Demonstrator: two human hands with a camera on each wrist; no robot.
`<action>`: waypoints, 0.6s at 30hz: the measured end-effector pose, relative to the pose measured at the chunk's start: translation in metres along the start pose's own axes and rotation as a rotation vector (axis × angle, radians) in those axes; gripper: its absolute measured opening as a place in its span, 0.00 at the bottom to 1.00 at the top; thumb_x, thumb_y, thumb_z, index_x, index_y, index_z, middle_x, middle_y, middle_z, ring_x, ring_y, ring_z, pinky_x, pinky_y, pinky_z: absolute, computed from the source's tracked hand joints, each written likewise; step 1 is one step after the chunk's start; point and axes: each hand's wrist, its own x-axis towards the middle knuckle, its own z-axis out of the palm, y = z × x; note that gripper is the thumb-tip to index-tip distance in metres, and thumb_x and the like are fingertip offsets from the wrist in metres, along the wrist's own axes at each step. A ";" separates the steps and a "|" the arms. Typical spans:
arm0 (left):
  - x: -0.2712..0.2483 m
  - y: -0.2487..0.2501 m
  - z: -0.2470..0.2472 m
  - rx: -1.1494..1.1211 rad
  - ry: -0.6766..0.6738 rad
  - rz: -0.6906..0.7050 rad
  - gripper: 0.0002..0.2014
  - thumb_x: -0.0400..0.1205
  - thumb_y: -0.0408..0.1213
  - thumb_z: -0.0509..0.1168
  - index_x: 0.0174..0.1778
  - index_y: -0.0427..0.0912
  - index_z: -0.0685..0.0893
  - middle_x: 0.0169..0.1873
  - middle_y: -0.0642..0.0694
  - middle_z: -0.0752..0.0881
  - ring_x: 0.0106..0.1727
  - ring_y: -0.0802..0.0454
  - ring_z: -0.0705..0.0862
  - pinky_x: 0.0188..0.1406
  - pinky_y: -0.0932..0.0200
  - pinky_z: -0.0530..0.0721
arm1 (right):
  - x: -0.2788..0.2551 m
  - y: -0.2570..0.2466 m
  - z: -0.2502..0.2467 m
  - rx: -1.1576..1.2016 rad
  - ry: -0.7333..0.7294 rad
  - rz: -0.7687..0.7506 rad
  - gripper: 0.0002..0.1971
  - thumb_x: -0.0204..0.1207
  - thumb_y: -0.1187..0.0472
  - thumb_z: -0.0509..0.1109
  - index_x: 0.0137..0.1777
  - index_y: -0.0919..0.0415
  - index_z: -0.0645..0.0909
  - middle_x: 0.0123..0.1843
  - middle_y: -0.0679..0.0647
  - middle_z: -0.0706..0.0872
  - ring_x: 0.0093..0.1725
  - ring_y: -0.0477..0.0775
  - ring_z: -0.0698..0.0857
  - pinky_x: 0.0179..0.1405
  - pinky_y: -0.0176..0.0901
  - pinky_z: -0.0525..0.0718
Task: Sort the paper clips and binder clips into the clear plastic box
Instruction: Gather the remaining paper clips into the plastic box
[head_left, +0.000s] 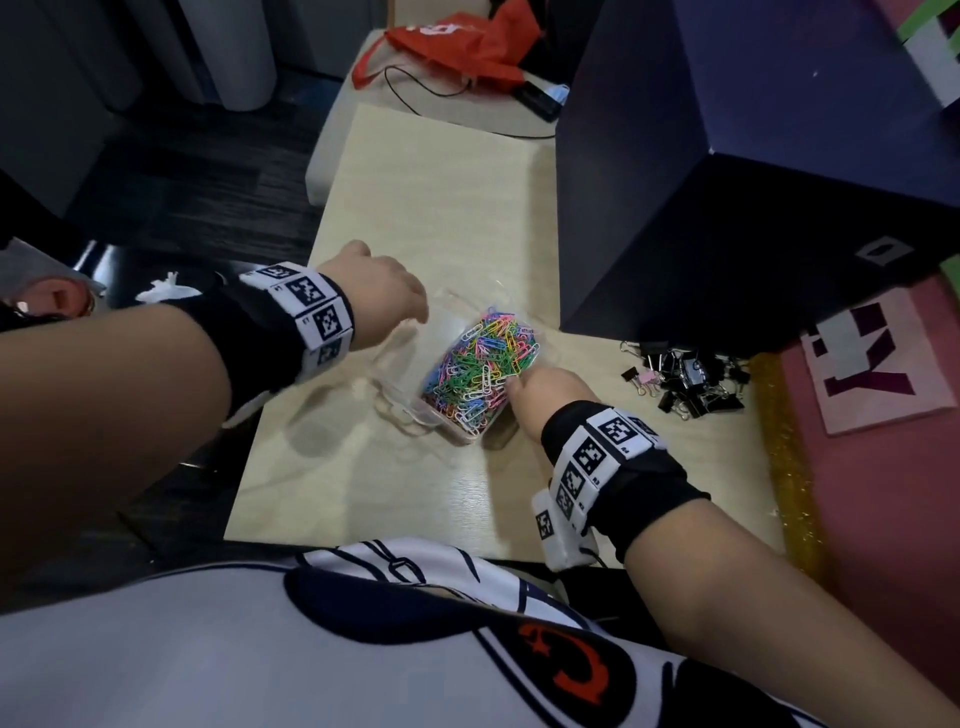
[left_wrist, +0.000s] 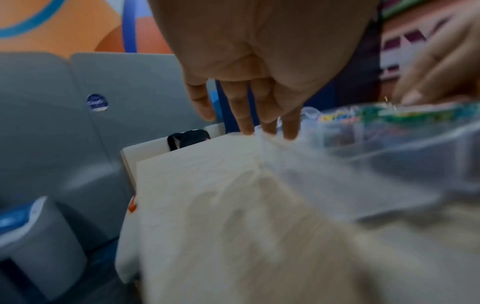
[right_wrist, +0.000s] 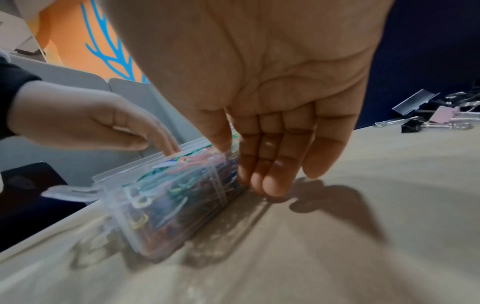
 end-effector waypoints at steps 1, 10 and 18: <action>-0.002 -0.004 0.004 0.046 -0.025 0.048 0.24 0.82 0.32 0.57 0.70 0.63 0.74 0.74 0.63 0.72 0.75 0.56 0.69 0.63 0.50 0.69 | 0.001 0.001 -0.003 -0.022 0.010 0.003 0.22 0.87 0.54 0.48 0.60 0.68 0.81 0.56 0.65 0.85 0.58 0.64 0.83 0.56 0.49 0.80; -0.002 0.000 0.004 0.253 -0.080 0.231 0.15 0.76 0.54 0.67 0.59 0.60 0.83 0.55 0.62 0.85 0.70 0.58 0.70 0.63 0.51 0.67 | 0.016 0.054 -0.006 0.147 0.302 0.231 0.22 0.83 0.47 0.52 0.70 0.58 0.73 0.71 0.61 0.69 0.69 0.64 0.71 0.65 0.57 0.74; 0.005 0.038 0.009 0.220 -0.156 0.316 0.15 0.79 0.57 0.60 0.50 0.52 0.83 0.46 0.51 0.87 0.51 0.45 0.84 0.54 0.54 0.67 | 0.026 0.111 0.000 0.229 0.194 0.495 0.33 0.80 0.42 0.56 0.83 0.40 0.49 0.86 0.50 0.39 0.82 0.73 0.45 0.75 0.71 0.57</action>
